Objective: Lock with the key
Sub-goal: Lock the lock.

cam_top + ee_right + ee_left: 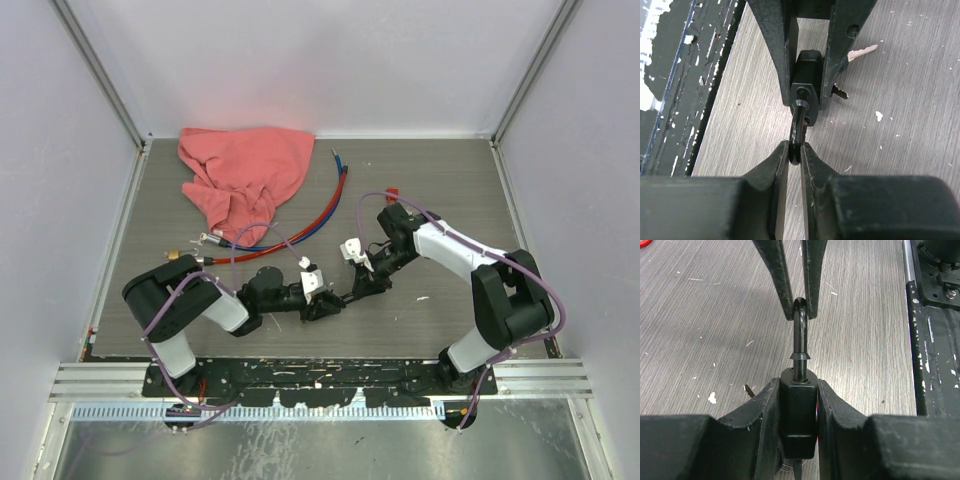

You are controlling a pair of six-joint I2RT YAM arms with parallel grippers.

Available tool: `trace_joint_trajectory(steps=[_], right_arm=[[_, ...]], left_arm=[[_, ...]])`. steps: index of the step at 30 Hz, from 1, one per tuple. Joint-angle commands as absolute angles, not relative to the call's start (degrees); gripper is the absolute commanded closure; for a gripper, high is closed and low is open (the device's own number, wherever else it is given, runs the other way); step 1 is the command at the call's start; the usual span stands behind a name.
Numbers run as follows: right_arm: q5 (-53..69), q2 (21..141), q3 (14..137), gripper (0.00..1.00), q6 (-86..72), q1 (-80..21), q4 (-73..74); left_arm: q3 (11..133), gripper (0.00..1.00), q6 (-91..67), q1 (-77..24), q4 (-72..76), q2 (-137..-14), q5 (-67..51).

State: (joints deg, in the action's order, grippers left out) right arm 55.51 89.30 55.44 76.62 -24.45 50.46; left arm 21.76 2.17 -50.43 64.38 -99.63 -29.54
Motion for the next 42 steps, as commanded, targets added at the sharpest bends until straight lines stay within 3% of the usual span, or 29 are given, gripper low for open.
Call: trace_joint_trajectory(steps=[1, 5, 9, 31, 42], right_arm=[[56.3, 89.8, 56.4, 0.85, 79.2, -25.6, 52.3], [57.9, 90.9, 58.1, 0.99, 80.7, -26.6, 56.0], [60.0, 91.8, 60.2, 0.99, 83.1, -26.8, 60.2], [50.7, 87.9, 52.7, 0.99, 61.6, -33.4, 33.9], [51.1, 88.2, 52.4, 0.99, 62.7, -34.6, 34.2]], left_arm=[[19.9, 1.00, 3.5, -49.7, 60.7, -102.1, -26.3], [19.7, 1.00, 3.4, -49.7, 60.9, -102.1, -25.6], [19.3, 1.00, 3.6, -49.7, 60.9, -101.9, -25.0], [19.5, 1.00, 4.2, -49.7, 60.7, -104.5, -25.9], [19.4, 1.00, 3.7, -49.7, 60.8, -105.1, -26.8]])
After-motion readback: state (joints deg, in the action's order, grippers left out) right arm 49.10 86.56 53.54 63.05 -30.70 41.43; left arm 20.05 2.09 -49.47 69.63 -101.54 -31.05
